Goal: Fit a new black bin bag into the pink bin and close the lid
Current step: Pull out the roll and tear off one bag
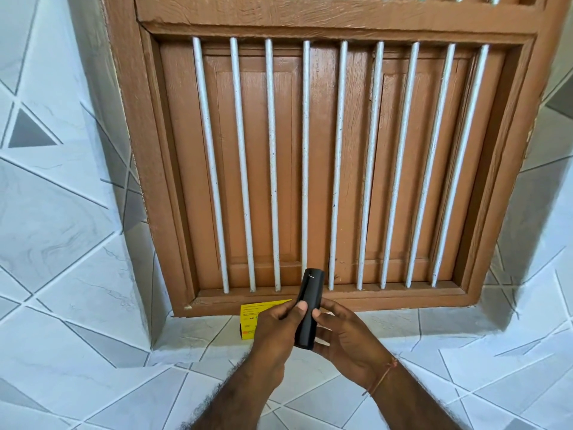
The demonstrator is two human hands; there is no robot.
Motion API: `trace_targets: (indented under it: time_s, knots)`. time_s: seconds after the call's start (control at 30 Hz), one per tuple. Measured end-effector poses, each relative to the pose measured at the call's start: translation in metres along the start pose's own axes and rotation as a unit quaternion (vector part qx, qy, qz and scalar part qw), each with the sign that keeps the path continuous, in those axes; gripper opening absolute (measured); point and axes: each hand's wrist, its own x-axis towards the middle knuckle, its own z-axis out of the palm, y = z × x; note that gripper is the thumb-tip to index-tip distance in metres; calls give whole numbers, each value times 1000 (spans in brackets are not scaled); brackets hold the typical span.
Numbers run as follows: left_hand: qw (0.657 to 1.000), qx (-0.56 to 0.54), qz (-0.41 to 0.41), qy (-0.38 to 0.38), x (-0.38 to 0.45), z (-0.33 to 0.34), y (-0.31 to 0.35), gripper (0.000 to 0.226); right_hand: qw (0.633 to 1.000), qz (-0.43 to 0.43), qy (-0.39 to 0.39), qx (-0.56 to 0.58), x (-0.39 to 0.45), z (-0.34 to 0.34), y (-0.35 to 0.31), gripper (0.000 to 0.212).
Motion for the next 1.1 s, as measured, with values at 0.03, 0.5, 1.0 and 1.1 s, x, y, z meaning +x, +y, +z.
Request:
trace_targets:
  time_s: [0.03, 0.5, 1.0, 1.1]
  knots:
    - [1000, -1, 0, -2, 1, -1, 0, 18, 1000, 1, 2, 5, -1, 0, 0, 30]
    - [996, 18, -37, 73, 8, 1, 8, 25, 991, 56, 30, 115, 3, 9, 5, 53]
    - [958, -8, -48, 283, 61, -105, 22, 26, 988, 88, 39, 122, -6, -31, -14, 38]
    - [887, 266, 59, 373, 42, -108, 26, 27, 995, 64, 21, 68, -6, -33, -19, 44]
